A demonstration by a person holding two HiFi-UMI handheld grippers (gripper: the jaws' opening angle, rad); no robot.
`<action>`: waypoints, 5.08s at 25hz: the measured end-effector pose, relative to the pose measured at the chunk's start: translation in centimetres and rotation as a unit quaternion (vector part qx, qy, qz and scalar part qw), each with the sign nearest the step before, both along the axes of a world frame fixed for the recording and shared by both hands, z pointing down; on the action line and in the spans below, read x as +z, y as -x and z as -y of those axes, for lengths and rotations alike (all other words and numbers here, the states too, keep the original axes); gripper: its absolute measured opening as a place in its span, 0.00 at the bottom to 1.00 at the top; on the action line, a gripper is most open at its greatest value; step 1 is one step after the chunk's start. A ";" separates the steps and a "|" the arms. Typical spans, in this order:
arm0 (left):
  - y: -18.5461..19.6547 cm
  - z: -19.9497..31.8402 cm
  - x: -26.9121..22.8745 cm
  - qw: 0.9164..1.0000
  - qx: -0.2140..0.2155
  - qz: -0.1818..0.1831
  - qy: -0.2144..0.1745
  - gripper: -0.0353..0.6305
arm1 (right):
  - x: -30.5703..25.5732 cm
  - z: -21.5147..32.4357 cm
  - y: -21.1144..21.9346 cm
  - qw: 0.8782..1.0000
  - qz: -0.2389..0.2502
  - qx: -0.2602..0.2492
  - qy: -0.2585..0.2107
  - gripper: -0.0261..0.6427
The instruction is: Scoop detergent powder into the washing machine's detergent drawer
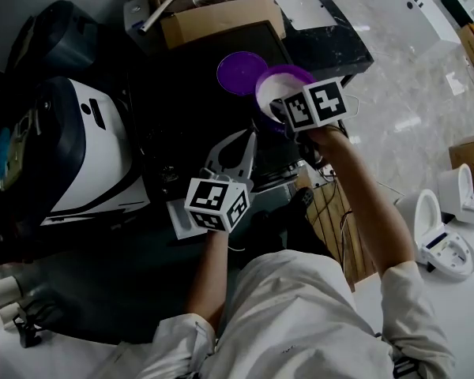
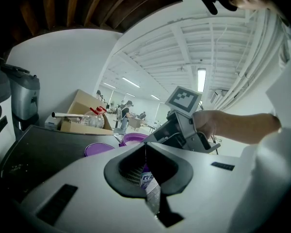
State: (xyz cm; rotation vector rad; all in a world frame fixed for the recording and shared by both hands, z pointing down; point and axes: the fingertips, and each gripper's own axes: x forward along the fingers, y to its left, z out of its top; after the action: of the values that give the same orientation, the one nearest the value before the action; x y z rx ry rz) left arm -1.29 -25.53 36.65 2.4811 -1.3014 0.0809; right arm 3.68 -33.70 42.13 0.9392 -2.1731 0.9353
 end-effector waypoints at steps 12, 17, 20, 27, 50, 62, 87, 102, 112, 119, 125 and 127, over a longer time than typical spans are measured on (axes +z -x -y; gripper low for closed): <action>0.1 -0.5 -0.2 1.000 0.000 -0.002 -0.004 0.08 | -1.3 -0.5 -0.2 0.993 0.098 0.055 0.041 0.06; -0.2 -0.4 -0.4 1.000 0.002 -0.001 -0.006 0.08 | -1.4 -0.3 -0.7 0.986 0.136 0.082 0.059 0.06; -0.5 -0.5 -0.5 1.000 0.005 -0.001 -0.007 0.08 | -1.3 -0.2 -1.6 0.978 0.158 0.116 0.073 0.05; -1.1 -0.8 -0.5 1.000 0.015 0.002 -0.008 0.08 | -1.0 -0.2 -3.4 0.942 0.249 0.195 0.112 0.05; -0.8 -2.7 -1.5 1.000 0.018 0.016 -0.019 0.08 | -2.3 -0.7 -7.6 0.841 0.413 0.324 0.130 0.05; 1.0 -3.8 -3.3 0.998 -0.036 0.027 -0.034 0.08 | -4.8 -1.3 -7.9 0.810 0.479 0.309 0.137 0.05; 6.8 -13.9 -4.8 0.973 -0.227 0.035 -0.034 0.08 | -8.6 -8.0 2.8 0.849 0.475 0.113 0.205 0.05; 10.7 -21.6 -2.6 0.937 -0.348 0.033 -0.007 0.08 | -6.4 -14.9 10.3 0.863 0.432 -0.015 0.262 0.05; 10.8 -24.8 -0.3 0.919 -0.393 0.021 0.017 0.08 | -4.0 -18.2 12.0 0.870 0.404 -0.064 0.276 0.05; 10.9 -26.6 1.9 0.911 -0.410 0.015 0.039 0.08 | -1.9 -19.8 12.9 0.878 0.391 -0.100 0.257 0.05; 11.7 -26.5 3.7 0.906 -0.421 0.002 0.045 0.08 | 0.1 -21.1 13.8 0.881 0.381 -0.123 0.250 0.05; 12.1 -26.5 4.5 0.904 -0.425 -0.003 0.049 0.08 | 0.9 -21.5 14.1 0.883 0.377 -0.125 0.248 0.05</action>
State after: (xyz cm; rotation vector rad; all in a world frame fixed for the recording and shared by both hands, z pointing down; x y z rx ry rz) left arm -13.40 0.97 41.11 1.6294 -2.1769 -0.0731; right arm -10.44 -12.21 43.08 0.0114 -2.3542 1.8184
